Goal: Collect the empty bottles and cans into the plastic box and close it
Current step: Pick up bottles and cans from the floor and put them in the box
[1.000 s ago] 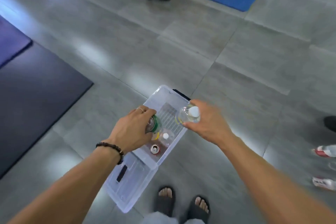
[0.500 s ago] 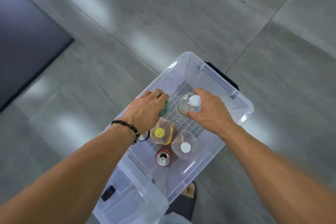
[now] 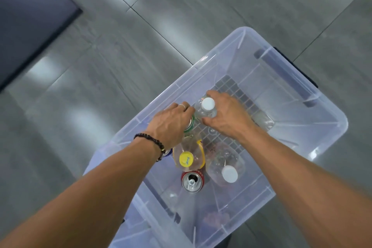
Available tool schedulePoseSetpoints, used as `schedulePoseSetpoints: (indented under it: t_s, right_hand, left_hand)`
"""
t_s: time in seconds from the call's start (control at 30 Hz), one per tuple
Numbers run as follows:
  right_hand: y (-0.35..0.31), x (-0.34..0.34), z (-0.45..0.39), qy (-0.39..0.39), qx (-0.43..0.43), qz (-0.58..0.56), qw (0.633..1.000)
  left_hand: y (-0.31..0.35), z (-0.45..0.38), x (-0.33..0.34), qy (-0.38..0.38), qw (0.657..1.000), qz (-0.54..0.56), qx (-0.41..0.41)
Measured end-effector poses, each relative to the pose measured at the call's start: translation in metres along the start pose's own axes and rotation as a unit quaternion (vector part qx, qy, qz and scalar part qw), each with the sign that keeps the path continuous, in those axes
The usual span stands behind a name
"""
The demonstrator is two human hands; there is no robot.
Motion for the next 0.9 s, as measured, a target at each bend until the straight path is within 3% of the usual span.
schedulePoseSetpoints:
  t_s: [0.47, 0.67, 0.9]
  right_hand:
    - [-0.01, -0.022, 0.024, -0.033, 0.01, 0.017, 0.999]
    - [-0.022, -0.082, 0.08, -0.003, 0.008, 0.007, 1.0]
    - [-0.012, -0.202, 0.198, 0.087, 0.044, -0.039, 0.994]
  left_hand:
    - [0.002, 0.022, -0.009, 0.01, 0.999, 0.036, -0.023]
    - [0.036, 0.064, -0.065, 0.049, 0.998, 0.047, 0.007]
    - [0.141, 0.098, -0.158, 0.057, 0.992, 0.065, 0.09]
Point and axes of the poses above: each hand's wrist, its own z-axis away from the middle knuckle, its own x-axis out of the palm, y = z × x, the point moved 9 cm from there along -z, towards the middle knuckle, and after that the axes turned 9 degrees about x, right-handed, at the moved point
